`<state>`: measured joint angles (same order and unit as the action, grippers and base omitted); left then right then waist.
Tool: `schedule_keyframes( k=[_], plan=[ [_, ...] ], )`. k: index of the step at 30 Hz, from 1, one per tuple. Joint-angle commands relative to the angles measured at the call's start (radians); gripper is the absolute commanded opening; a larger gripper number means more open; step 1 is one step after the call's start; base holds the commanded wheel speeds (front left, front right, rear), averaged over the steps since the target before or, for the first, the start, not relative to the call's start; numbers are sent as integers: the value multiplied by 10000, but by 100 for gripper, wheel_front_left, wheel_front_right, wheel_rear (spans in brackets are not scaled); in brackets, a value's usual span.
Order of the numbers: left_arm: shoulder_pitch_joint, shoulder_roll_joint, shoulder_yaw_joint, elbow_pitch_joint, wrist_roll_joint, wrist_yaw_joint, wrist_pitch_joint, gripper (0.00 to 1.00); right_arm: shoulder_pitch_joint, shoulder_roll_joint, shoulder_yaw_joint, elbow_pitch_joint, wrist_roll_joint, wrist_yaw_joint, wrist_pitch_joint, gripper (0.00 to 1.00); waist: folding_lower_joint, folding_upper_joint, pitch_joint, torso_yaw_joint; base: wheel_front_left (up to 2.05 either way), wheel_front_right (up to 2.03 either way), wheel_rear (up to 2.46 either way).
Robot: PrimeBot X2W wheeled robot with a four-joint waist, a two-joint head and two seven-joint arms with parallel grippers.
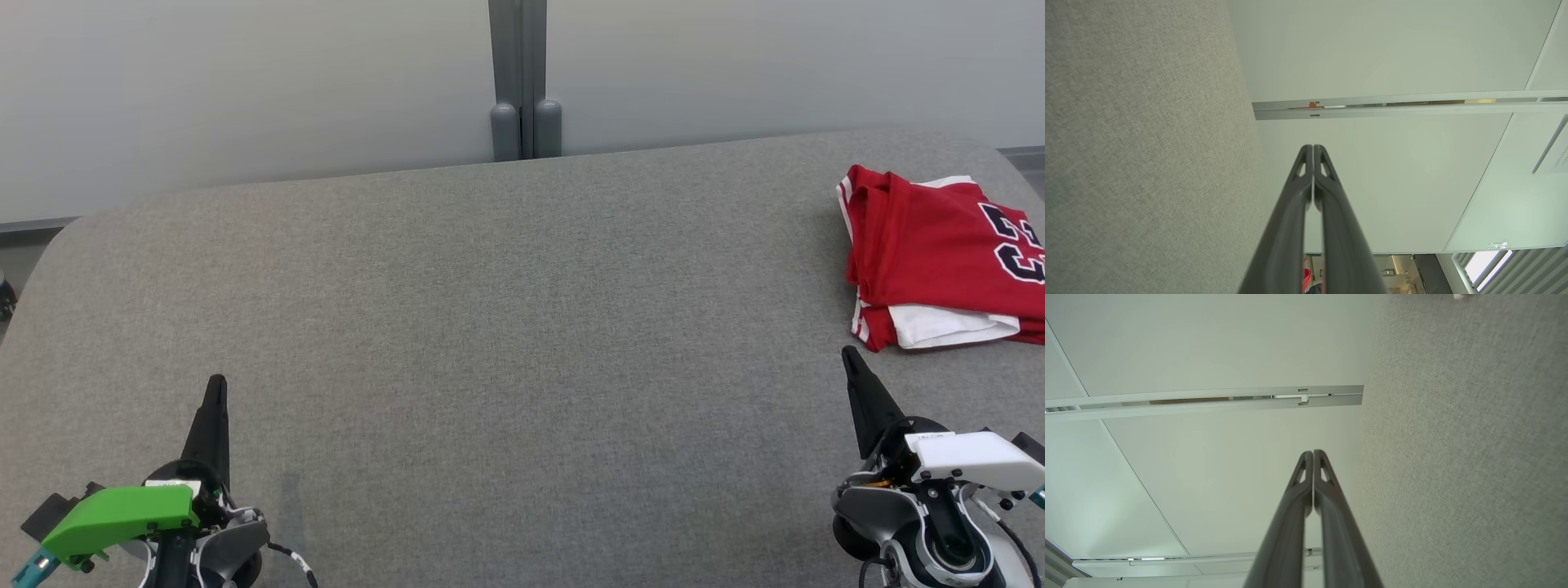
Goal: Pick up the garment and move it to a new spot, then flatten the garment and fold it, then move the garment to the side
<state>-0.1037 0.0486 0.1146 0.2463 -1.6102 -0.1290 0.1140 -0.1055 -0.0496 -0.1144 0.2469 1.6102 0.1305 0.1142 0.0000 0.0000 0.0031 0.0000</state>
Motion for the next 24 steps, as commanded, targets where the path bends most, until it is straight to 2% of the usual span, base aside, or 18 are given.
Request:
schedule_keyframes(
  k=[1,24],
  plan=[
    [-110,30,20,-20,-49,-52,37,0,-56,-25,-19,-50,46,4,34,0,0,0,0,0,0,0,0],
    [-109,30,20,-22,-50,-53,36,0,-56,-23,-21,-50,41,4,38,0,0,0,0,0,0,0,0]
  ],
)
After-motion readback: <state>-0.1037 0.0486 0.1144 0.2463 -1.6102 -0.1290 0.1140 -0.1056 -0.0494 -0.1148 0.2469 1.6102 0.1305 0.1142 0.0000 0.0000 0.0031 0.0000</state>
